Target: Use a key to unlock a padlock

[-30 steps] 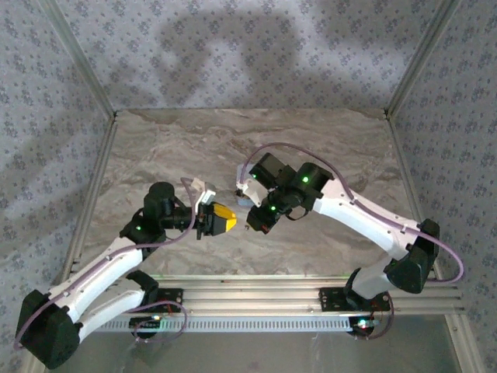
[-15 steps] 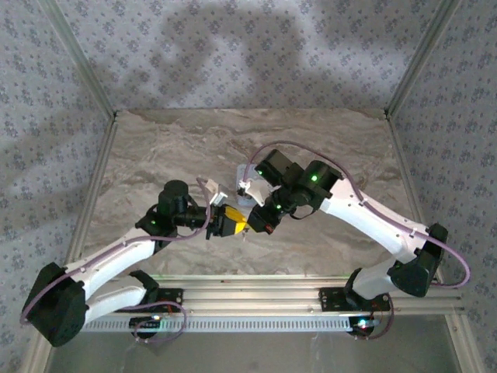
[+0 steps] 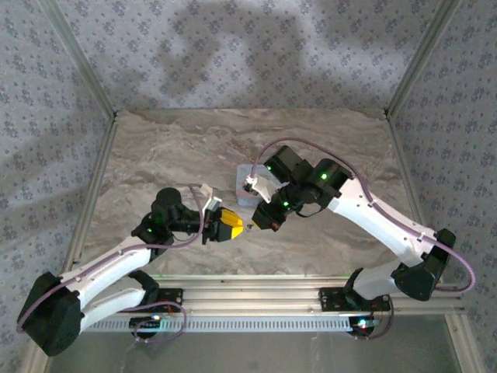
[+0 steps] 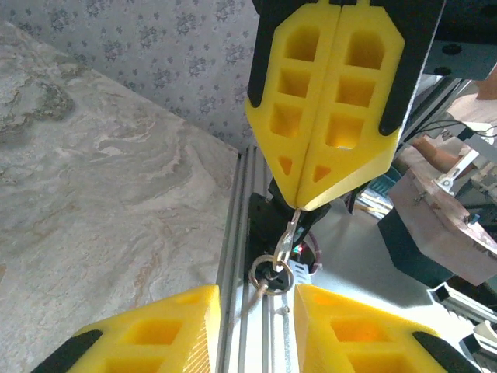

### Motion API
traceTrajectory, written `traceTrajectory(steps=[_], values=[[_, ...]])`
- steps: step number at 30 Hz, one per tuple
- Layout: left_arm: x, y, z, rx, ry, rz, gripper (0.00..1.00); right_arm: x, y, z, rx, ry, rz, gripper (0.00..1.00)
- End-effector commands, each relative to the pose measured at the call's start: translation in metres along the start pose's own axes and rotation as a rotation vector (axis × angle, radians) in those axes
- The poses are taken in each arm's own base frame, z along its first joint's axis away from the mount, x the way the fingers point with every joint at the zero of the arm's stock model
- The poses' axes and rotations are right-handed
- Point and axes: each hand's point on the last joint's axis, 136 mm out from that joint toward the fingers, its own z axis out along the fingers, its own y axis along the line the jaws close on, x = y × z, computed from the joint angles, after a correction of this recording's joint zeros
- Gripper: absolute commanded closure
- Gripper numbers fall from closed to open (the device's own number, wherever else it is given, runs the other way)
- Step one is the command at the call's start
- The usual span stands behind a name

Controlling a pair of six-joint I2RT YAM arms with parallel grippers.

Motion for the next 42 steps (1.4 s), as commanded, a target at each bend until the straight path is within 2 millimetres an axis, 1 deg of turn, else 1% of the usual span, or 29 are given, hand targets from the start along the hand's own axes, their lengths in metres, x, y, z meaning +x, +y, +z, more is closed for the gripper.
traceTrajectory(steps=[1,6,10,14,16,19,21,23,24,25,26,28,42], values=[[-0.014,-0.011,0.001,0.041,-0.043,0.039,0.69,0.002,0.006,-0.002,-0.037,-0.011,-0.018,1.0],[-0.021,-0.013,0.007,0.066,-0.053,0.029,0.7,-0.001,0.008,-0.001,-0.052,-0.02,-0.019,1.0],[-0.018,-0.016,0.011,0.084,-0.039,0.026,0.71,-0.002,0.009,-0.001,-0.053,-0.024,-0.022,1.0],[-0.015,-0.017,0.011,0.085,-0.036,0.023,0.71,0.001,0.007,0.001,-0.051,-0.017,-0.015,1.0],[-0.015,-0.017,0.011,0.086,-0.033,0.025,0.76,0.001,0.006,0.002,-0.052,-0.019,-0.013,1.0],[-0.013,-0.018,0.011,0.092,-0.024,0.024,0.86,0.001,0.007,0.001,-0.054,-0.023,-0.012,1.0],[-0.012,-0.018,0.012,0.094,-0.018,0.019,0.89,0.0,0.008,0.0,-0.055,-0.027,-0.014,1.0],[-0.011,-0.016,0.011,0.088,-0.014,0.016,0.88,-0.001,0.009,-0.001,-0.059,-0.032,-0.016,1.0],[-0.01,-0.016,0.011,0.085,-0.013,0.014,0.86,-0.001,0.009,-0.001,-0.059,-0.033,-0.016,1.0],[-0.009,-0.016,0.011,0.078,-0.014,0.014,0.81,-0.002,0.009,-0.002,-0.059,-0.035,-0.017,1.0],[-0.009,-0.015,0.01,0.068,-0.017,0.017,0.74,-0.002,0.009,-0.002,-0.06,-0.036,-0.016,1.0],[-0.008,-0.016,0.009,0.066,-0.015,0.019,0.7,-0.001,0.009,-0.002,-0.06,-0.034,-0.017,1.0],[-0.007,-0.018,0.01,0.08,0.004,0.013,0.69,-0.004,0.011,-0.002,-0.068,-0.039,-0.018,1.0]])
